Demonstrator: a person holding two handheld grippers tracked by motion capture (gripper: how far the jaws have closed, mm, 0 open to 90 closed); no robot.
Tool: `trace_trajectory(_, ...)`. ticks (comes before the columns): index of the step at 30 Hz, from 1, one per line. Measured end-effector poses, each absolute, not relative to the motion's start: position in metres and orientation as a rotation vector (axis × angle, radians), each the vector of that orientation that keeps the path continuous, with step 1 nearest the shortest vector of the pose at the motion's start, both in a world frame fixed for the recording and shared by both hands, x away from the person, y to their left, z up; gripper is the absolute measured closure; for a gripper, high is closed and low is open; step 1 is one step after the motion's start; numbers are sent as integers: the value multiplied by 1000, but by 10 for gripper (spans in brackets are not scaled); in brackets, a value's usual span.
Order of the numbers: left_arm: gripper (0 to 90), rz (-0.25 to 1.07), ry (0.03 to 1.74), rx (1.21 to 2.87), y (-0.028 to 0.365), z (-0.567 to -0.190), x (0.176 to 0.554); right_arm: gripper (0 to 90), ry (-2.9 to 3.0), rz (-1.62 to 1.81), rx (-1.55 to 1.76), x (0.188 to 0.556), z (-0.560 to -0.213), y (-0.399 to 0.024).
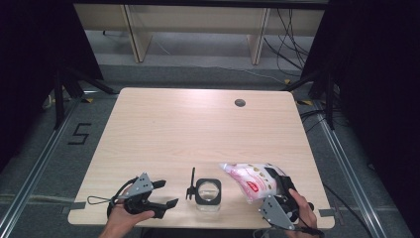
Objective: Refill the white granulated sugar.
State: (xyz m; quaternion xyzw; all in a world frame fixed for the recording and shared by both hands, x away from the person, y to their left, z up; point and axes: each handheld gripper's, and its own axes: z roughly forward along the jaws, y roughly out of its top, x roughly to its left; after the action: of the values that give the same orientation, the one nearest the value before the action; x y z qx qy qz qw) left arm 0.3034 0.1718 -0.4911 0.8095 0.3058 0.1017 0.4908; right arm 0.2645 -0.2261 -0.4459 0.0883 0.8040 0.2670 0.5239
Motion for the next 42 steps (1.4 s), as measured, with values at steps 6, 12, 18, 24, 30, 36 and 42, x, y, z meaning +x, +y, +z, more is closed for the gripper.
trace_trajectory(6,210,233,768,1952,169,-492,301,432,1903,528,140,258,-448,-219)
trace_trajectory(12,210,245,735,1975,171,-492,303,432,1858,378,-38,257,-447,-214)
trace_trajectory(18,210,246,733,1978,170,-492,302,433,1849,324,-60,250,-453,-208)
trace_trajectory(24,211,246,732,1977,170,-492,302,434,1838,277,-112,247,-455,-205)
trace_trajectory(30,211,250,735,1981,170,-492,302,434,1835,205,-204,246,-457,-201)
trace_trajectory(36,212,249,736,1980,170,-492,302,435,1844,183,-202,243,-461,-198)
trace_trajectory(42,211,252,733,1983,170,-492,302,436,1825,119,-305,244,-461,-193)
